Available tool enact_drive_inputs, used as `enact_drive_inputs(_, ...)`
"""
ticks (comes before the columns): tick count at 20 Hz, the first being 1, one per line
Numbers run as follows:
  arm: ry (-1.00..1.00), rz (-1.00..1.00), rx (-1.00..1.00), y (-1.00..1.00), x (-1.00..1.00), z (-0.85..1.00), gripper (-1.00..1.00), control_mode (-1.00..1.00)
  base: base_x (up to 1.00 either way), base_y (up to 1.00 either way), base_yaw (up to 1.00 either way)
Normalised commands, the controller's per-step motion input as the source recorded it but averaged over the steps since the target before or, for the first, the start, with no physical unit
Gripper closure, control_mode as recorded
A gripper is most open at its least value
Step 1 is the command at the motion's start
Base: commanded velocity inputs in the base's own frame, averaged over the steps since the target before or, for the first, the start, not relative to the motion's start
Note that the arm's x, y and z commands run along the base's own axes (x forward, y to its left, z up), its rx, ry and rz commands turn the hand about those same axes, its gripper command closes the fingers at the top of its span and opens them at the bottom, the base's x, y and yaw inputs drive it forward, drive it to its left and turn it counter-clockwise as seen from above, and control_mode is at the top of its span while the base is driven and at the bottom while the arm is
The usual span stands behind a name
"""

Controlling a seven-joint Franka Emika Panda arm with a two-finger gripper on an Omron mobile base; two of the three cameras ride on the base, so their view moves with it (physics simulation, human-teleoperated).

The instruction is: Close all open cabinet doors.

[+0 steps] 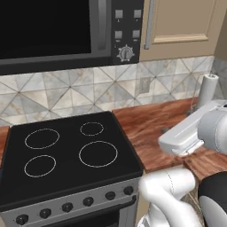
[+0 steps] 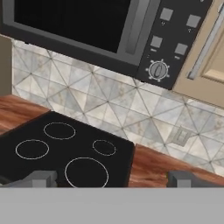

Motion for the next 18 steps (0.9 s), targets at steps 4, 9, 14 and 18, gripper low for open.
enact_drive_inputs(4,0.0,0.0,0.0,0.0,0.0,0.0,-1.0,1.0,0.0,0.73,0.0)
enact_drive_inputs(9,0.0,0.0,0.0,0.0,0.0,0.0,-1.0,1.0,0.0,0.7,0.0)
enact_drive_inputs(14,0.0,0.0,0.0,0.0,0.0,0.0,-1.0,1.0,-0.25,0.56,0.0)
enact_drive_inputs(18,0.0,0.0,0.0,0.0,0.0,0.0,-1.0,1.0,-0.54,0.55,0.0)
